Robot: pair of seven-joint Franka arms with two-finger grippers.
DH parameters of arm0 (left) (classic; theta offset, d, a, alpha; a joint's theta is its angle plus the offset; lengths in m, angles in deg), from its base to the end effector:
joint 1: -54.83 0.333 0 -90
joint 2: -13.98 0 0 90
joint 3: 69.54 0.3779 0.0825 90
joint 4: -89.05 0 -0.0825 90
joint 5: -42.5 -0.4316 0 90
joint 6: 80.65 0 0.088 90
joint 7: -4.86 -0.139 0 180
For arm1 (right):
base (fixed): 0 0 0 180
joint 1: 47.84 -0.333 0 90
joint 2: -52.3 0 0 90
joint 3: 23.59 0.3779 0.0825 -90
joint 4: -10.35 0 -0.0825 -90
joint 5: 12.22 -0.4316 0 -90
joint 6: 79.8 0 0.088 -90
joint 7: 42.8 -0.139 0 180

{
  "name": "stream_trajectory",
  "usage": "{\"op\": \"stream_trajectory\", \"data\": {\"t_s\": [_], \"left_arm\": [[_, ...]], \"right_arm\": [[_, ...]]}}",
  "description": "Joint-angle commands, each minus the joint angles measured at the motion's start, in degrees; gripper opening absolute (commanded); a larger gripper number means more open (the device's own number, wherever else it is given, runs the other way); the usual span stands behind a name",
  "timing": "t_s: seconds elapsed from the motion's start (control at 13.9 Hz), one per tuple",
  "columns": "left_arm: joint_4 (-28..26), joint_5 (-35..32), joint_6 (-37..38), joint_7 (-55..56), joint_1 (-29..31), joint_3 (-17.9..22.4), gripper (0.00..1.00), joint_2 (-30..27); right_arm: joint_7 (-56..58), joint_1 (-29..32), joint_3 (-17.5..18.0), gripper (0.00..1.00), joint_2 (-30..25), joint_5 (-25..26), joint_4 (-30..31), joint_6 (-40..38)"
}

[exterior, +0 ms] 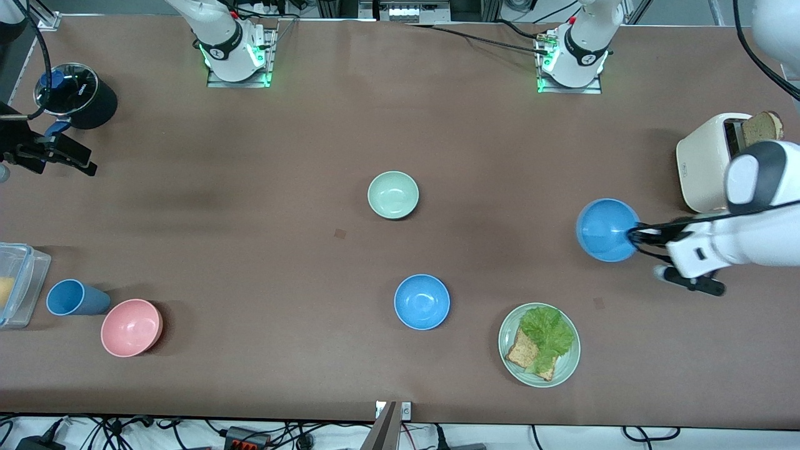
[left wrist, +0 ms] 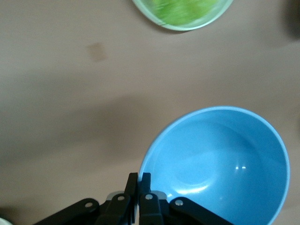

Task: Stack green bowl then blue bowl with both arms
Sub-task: 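Lift the blue bowl with the left gripper toward the green bowl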

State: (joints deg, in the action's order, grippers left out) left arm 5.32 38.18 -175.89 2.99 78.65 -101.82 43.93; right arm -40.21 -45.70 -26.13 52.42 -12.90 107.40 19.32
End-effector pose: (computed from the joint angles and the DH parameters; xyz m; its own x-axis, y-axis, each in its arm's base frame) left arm 0.7244 -0.0310 0.4070 0.9544 -0.1870 -0.2325 -0.1398 -0.9687 0.2052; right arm 0.6126 -0.0487 0.6028 0.9987 -0.0383 0.0345 -0.0380 -0.9992 -0.0101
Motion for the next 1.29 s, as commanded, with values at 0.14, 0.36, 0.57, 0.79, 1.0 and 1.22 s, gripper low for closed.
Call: {"op": "stream_trajectory", "data": {"t_s": [0.14, 0.36, 0.57, 0.79, 1.0, 1.22], "left_arm": [[0.4, 3.7, 0.9, 18.6, -5.0, -6.4, 0.0, -0.2], [0.4, 5.2, -1.7, 31.5, -10.7, -6.4, 0.0, 0.9], [0.1, 4.9, -5.8, 44.1, -17.9, -6.3, 0.0, 1.7], [-0.1, 4.9, -10.3, 54.2, -21.5, -6.1, 0.0, 3.0], [-0.4, 4.5, -13.3, 60.6, -25.4, -5.9, 0.0, 4.2], [-3.8, 4.2, -19.7, 65.9, -27.6, -5.8, 0.0, 5.4]], "right_arm": [[0.4, 0.8, 0.8, 1.0, -1.6, 0.8, 1.2, -0.1], [0.7, 0.9, 0.7, 1.0, -1.5, 0.8, 1.2, -0.3], [0.7, 0.9, 0.7, 1.0, -1.6, 0.8, 1.2, 0.0], [0.7, 0.9, 0.7, 1.0, -1.5, 0.8, 1.2, 0.1], [0.7, 0.9, 0.6, 1.0, -1.5, 0.8, 1.2, 0.1], [0.7, 0.9, 0.5, 1.0, -1.5, 0.6, 1.2, 0.1]]}}
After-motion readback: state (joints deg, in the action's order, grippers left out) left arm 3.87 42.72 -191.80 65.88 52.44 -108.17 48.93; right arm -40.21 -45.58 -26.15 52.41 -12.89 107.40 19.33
